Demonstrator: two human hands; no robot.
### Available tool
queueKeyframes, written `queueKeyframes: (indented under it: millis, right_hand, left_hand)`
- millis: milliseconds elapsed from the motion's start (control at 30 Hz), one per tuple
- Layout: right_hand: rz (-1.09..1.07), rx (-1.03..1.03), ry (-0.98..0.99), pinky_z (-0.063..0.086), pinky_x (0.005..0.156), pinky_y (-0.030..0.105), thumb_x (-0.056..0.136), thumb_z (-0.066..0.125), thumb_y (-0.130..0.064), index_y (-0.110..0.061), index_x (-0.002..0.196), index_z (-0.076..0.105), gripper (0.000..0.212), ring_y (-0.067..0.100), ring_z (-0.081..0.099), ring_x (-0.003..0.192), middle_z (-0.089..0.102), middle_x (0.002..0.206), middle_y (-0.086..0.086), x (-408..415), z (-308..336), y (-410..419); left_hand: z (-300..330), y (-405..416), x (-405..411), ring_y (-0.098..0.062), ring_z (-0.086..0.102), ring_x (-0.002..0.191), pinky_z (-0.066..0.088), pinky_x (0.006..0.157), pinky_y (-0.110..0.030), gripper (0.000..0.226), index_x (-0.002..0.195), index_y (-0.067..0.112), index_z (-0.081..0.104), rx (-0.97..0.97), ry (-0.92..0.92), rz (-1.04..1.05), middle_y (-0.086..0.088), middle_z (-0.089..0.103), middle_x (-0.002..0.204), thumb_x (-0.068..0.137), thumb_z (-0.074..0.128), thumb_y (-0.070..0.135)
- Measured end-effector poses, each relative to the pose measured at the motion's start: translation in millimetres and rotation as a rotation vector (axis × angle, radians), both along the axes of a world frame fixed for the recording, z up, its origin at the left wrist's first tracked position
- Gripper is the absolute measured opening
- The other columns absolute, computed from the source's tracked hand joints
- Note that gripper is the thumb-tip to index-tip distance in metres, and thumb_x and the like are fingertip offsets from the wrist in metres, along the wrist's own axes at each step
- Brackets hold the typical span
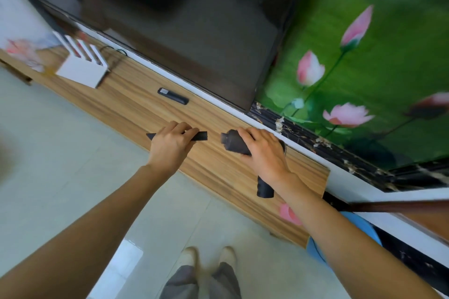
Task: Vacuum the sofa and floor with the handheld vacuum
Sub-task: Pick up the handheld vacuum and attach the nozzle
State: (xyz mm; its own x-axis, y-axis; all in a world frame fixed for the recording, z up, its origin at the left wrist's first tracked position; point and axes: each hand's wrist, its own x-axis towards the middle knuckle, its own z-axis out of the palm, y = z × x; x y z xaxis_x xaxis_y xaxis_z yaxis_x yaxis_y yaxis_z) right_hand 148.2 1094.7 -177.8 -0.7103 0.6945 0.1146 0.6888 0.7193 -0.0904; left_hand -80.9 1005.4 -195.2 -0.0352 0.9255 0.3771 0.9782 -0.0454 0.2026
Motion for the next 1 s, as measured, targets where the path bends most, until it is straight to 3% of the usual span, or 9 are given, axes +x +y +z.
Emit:
queueKeyframes:
  millis: [167, 400, 633, 800, 900, 1000]
  right_hand:
    - [0.075, 0.054, 0.05, 0.052, 0.081, 0.041, 0.059, 0.09, -0.022, -0.009, 0.124, 0.059, 0.073, 0.029, 0.065, 0.093, 0.066, 0.106, 0.009, -20.7, 61.7, -16.4]
    - [0.15, 0.164, 0.163, 0.053, 0.077, 0.038, 0.052, 0.091, -0.021, -0.01, 0.119, 0.061, 0.073, 0.028, 0.065, 0.085, 0.065, 0.099, 0.007, -48.2, 133.6, -23.5]
    - [0.234, 0.298, 0.255, 0.051, 0.076, 0.036, 0.06, 0.086, -0.02, -0.012, 0.122, 0.06, 0.068, 0.026, 0.064, 0.088, 0.064, 0.1, 0.005, -69.3, 202.2, -26.5]
    - [0.278, 0.346, 0.31, 0.05, 0.076, 0.037, 0.075, 0.062, -0.032, -0.012, 0.122, 0.061, 0.051, 0.027, 0.063, 0.088, 0.065, 0.1, 0.005, -79.4, 242.0, -33.9]
    - [0.287, 0.374, 0.276, 0.05, 0.076, 0.037, 0.065, 0.08, -0.021, -0.011, 0.123, 0.06, 0.062, 0.027, 0.063, 0.088, 0.064, 0.101, 0.006, -83.0, 254.3, -34.4]
    - [0.295, 0.386, 0.269, 0.049, 0.075, 0.037, 0.063, 0.082, -0.019, -0.011, 0.123, 0.06, 0.065, 0.027, 0.063, 0.086, 0.064, 0.1, 0.005, -86.0, 262.6, -35.1]
  left_hand:
    - [66.3, -21.6, -11.9, -0.026, 0.062, 0.069, 0.049, 0.05, -0.031, 0.025, 0.094, 0.01, 0.073, 0.075, 0.03, 0.049, -0.005, 0.068, 0.083, 0.071, 0.082, 0.009]
    - [134.6, -54.3, -30.7, -0.025, 0.061, 0.073, 0.049, 0.048, -0.033, 0.024, 0.096, 0.012, 0.072, 0.145, 0.06, 0.109, -0.003, 0.067, 0.085, 0.074, 0.081, 0.011]
    - [207.9, -65.5, -38.3, -0.025, 0.059, 0.072, 0.047, 0.052, -0.031, 0.017, 0.097, 0.012, 0.072, 0.308, 0.126, 0.131, -0.002, 0.067, 0.085, 0.081, 0.073, 0.011]
    - [243.2, -69.1, -41.9, -0.029, 0.061, 0.076, 0.052, 0.055, -0.035, 0.027, 0.1, 0.008, 0.072, 0.346, 0.164, 0.151, -0.007, 0.069, 0.09, 0.074, 0.08, 0.009]
    - [257.5, -74.4, -41.3, -0.028, 0.061, 0.076, 0.052, 0.054, -0.035, 0.027, 0.101, 0.008, 0.072, 0.367, 0.177, 0.169, -0.007, 0.068, 0.089, 0.075, 0.079, 0.009]
    - [267.0, -79.3, -41.1, -0.027, 0.06, 0.074, 0.051, 0.053, -0.035, 0.027, 0.1, 0.008, 0.072, 0.397, 0.192, 0.178, -0.007, 0.068, 0.087, 0.074, 0.08, 0.01]
